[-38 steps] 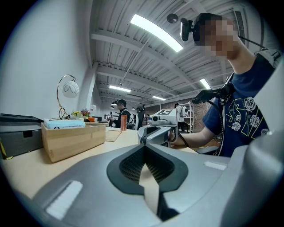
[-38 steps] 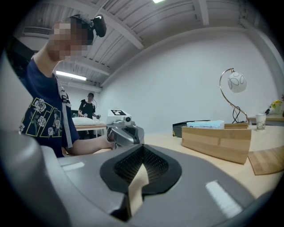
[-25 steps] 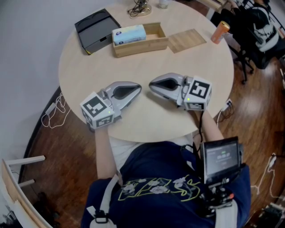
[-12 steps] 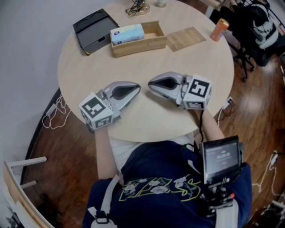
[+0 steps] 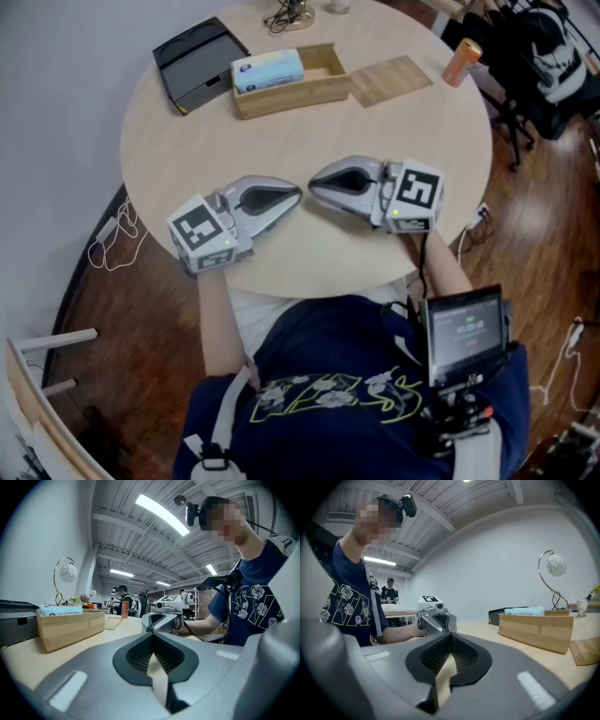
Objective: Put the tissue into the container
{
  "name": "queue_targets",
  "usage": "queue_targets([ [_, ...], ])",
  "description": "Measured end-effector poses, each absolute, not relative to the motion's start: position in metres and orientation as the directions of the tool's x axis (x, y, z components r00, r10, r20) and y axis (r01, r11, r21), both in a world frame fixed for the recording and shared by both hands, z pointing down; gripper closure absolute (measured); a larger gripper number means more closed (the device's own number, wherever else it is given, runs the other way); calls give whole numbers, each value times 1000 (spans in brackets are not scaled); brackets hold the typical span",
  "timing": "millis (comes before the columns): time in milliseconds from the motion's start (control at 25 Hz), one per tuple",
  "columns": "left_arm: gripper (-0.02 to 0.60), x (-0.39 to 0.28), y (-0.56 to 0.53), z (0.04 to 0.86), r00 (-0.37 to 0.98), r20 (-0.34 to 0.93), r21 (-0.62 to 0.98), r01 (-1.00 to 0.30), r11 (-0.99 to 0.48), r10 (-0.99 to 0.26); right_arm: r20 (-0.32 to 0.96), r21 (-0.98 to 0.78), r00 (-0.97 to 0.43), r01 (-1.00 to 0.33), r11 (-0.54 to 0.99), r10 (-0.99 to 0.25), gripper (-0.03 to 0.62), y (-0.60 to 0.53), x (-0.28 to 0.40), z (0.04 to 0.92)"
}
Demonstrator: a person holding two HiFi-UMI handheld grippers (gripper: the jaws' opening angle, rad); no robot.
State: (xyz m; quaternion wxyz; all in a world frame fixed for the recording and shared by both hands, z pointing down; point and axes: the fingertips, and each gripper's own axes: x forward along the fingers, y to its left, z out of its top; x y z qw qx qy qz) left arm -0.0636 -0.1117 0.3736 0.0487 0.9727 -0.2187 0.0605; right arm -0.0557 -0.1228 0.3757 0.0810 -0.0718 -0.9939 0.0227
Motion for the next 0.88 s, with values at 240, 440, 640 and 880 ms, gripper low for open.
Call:
queue_targets([
  [240, 577, -63, -111, 374, 895, 143, 68, -435, -898, -423, 153, -57, -968, 193, 979, 200, 592, -111, -53, 375],
  [440, 454, -64, -116, 373, 882, 146, 71, -461, -885, -448, 154, -62, -953, 256, 965, 263, 185, -102, -54, 374],
  [640, 307, -64, -117, 373, 879, 144, 72, -468, -881, -455, 157, -63, -955, 247, 967, 254, 180, -104, -54, 375],
  [880, 249, -49, -102, 372, 929, 141, 70, -354, -933, -342, 154, -56, -923, 348, 936, 352, 82, -86, -54, 374],
])
